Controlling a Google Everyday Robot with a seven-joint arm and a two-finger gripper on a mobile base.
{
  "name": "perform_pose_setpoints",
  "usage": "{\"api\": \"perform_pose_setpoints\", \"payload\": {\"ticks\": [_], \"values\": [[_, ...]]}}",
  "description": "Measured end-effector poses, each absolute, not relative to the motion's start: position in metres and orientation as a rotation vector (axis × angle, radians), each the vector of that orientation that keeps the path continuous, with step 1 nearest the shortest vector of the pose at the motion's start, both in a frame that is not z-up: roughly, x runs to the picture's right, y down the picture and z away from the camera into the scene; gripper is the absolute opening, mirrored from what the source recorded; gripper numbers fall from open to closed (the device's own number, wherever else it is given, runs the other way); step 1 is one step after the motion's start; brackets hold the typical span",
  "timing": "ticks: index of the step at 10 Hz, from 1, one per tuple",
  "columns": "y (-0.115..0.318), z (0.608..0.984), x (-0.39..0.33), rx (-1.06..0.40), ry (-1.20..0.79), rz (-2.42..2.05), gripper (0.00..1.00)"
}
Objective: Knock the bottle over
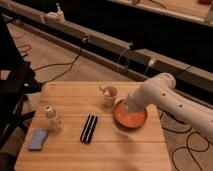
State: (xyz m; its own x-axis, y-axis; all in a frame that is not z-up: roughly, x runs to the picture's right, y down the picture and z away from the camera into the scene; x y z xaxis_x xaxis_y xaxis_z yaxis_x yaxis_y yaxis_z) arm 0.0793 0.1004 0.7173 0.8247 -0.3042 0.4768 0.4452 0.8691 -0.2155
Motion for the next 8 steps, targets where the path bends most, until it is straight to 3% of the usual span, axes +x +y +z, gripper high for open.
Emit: {"api": "perform_pose_setpoints", "payload": {"ticks": [3,8], "values": [[0.101,0.731,-0.002,-0.319,-0.545,-0.409,0.00],[0.101,0.732,-0.004,-0.319,-0.546,-0.409,0.00]]}}
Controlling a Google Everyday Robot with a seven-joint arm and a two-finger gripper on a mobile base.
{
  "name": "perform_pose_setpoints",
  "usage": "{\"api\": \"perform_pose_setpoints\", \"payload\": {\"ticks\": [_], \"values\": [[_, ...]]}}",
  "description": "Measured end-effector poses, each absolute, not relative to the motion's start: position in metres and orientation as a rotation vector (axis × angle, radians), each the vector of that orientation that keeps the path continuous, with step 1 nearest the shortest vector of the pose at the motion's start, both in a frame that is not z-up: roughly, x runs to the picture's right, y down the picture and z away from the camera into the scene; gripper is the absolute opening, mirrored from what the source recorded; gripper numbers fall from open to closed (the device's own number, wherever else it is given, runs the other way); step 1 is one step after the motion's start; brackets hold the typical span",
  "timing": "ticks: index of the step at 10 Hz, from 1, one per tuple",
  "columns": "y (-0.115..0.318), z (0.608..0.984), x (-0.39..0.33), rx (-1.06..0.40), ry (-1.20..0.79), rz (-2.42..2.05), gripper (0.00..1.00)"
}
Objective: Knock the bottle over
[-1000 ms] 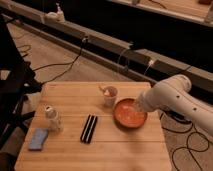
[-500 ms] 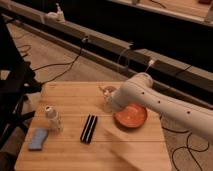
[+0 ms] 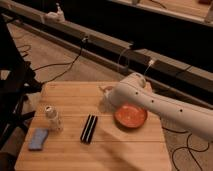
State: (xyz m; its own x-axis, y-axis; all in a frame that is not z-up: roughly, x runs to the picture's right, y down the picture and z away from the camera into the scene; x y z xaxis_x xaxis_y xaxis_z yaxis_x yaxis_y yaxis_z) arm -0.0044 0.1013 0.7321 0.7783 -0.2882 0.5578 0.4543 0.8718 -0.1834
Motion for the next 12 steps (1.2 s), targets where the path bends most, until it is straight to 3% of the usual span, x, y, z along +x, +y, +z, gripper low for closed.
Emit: {"api": "perform_pose_setpoints", "payload": {"ticks": [8,12], "values": [[0.109,0.755,-0.160,-0.307,-0.858,-0.569,0.00],[0.129,0.740,-0.226,-0.350,-1.088,-0.633,0.00]]}}
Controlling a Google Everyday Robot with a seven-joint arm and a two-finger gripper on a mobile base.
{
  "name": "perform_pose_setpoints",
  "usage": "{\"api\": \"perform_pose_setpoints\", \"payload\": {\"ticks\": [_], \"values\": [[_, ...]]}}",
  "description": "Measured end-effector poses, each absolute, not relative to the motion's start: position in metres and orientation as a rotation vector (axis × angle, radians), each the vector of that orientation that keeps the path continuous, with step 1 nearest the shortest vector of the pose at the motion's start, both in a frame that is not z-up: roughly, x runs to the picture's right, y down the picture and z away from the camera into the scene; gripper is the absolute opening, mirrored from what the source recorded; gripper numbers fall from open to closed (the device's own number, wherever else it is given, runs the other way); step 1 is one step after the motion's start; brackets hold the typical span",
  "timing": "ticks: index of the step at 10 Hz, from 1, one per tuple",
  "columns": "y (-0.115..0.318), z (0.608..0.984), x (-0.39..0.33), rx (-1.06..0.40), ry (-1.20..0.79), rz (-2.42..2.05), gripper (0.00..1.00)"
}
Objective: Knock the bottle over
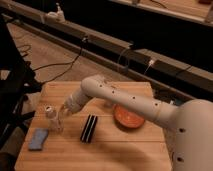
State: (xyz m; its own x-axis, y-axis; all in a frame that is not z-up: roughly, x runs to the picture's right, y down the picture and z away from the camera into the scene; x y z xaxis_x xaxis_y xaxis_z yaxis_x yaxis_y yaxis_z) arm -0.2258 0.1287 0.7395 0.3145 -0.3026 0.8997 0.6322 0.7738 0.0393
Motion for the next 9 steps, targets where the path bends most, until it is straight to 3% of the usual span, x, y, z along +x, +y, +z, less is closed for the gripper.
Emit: {"api": "perform_pose_setpoints", "payload": {"ticks": [4,8,9], "values": [[0.124,0.727,-0.270,-0.330,-1.261,-0.649,0.00],[0.073,0.748,-0.285,-0.127,-1.250,-0.569,0.00],[0.071,0.749,-0.285,-0.121,-1.249,-0.568,0.05]]}}
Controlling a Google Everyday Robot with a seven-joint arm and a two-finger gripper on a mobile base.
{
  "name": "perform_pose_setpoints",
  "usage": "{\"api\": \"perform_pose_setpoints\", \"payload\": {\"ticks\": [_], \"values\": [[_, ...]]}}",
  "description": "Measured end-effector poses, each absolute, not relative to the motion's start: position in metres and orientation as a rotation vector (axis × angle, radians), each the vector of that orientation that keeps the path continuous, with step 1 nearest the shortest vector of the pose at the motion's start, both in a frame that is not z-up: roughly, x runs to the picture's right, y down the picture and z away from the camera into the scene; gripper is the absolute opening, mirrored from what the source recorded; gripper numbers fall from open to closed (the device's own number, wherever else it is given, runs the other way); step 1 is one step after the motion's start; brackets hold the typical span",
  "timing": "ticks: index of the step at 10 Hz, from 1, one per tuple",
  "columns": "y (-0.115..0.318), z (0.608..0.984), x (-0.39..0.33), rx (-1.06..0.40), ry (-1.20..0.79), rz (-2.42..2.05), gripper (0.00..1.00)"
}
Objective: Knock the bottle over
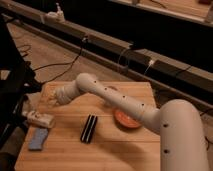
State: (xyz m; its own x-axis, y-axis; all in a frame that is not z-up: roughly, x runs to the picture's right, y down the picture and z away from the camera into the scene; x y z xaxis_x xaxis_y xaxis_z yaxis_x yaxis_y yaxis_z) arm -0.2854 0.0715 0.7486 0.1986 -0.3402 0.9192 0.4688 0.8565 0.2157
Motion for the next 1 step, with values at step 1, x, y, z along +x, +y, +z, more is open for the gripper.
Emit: {"api": "perform_pose_setpoints", "payload": {"ticks": [1], "values": [[0.0723,0.7477,-0.2870,-0.122,-1.252,-0.569,0.17]]}}
